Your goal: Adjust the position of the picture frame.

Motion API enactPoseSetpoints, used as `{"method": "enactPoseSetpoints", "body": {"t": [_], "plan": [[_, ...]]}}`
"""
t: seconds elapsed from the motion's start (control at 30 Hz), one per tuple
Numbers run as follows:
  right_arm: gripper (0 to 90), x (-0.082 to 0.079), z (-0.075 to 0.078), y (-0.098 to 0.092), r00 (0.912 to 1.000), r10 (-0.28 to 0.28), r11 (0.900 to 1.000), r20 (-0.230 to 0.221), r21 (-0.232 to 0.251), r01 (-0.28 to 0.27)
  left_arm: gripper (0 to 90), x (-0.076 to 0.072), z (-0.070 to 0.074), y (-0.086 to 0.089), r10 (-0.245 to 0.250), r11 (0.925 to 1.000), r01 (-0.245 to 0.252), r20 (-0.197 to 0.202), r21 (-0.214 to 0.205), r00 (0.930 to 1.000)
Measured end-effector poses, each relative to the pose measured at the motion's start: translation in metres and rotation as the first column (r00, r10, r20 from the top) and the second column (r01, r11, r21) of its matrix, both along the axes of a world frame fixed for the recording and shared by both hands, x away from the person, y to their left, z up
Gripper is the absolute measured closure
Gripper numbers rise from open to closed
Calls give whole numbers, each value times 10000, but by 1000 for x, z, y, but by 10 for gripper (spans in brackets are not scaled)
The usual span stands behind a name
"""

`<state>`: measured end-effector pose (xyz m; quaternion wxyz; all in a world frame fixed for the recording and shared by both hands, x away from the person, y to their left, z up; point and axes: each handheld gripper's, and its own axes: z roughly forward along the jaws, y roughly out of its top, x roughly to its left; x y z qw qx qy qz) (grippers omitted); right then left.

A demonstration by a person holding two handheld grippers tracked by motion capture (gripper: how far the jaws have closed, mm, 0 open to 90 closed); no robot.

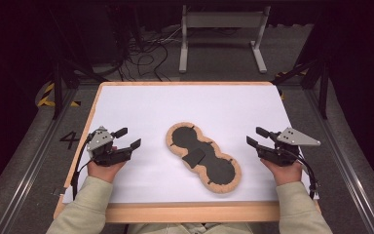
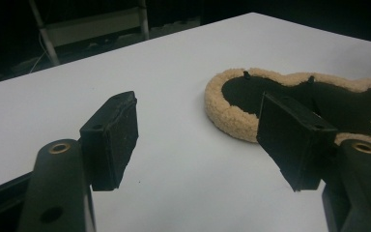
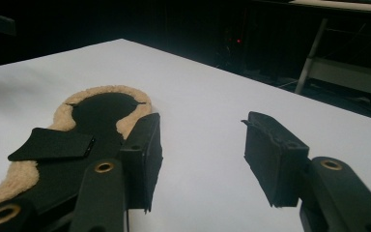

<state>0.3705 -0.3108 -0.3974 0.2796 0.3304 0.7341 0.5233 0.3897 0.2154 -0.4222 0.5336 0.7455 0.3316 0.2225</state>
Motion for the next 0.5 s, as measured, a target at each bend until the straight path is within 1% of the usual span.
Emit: {"method": "enactPoseSetpoints", "body": {"t": [0.27, 0.5], "plan": [[474, 0, 0, 0, 10000, -34, 10000, -23, 13, 34, 315, 1, 0, 0, 0, 10000, 0, -33, 27, 10000], [473, -1, 1, 0, 10000, -32, 10000, -21, -42, 32, 316, 2, 0, 0, 5, 10000, -5, -48, -56, 10000]]}}
